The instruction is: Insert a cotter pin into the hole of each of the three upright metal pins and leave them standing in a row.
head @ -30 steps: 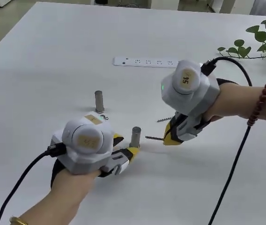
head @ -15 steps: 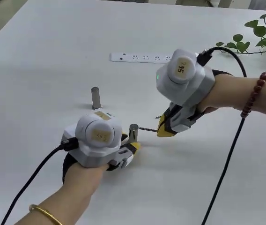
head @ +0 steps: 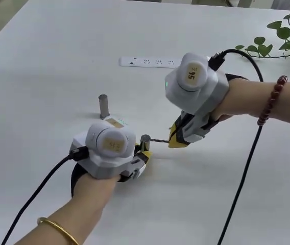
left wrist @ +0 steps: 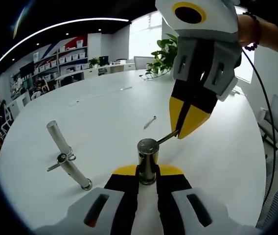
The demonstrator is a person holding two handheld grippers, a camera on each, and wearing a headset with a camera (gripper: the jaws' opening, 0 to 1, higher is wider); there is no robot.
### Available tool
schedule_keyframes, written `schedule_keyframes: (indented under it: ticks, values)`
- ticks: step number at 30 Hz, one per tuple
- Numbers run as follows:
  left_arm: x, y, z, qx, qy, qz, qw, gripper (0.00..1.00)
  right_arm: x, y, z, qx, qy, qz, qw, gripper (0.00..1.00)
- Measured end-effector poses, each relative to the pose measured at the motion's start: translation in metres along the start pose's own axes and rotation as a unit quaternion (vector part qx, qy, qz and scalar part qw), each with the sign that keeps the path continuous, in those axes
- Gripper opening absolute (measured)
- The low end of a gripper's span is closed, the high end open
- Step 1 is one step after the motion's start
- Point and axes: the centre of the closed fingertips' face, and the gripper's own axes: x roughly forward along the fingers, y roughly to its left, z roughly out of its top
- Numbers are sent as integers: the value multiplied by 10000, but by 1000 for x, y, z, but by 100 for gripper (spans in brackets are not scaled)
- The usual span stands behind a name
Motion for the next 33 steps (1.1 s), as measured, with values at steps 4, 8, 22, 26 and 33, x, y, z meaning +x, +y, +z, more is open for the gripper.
schedule_keyframes:
  ticks: [4, 8, 22, 26, 33]
  values:
    - [0, 0, 0, 80, -7, -35, 10000, 10, 0, 0, 1, -4, -12, 8, 10000, 0]
    - [0, -1, 0, 82, -5, -59, 9999, 10, -3, 1, 5, -57, -28, 16, 10000, 0]
    - [2, -1, -1, 109, -16, -49, 9999, 10, -2, 3, 15, -89, -95, 15, 9999, 0]
    - [2, 0, -1, 114, -19, -30, 9999, 10, -1, 3, 16, -44, -117, 22, 9999, 0]
    - [3, 0, -1, 107, -35, -19, 9999, 10, 0, 3, 22, 32, -198, 41, 9998, 0]
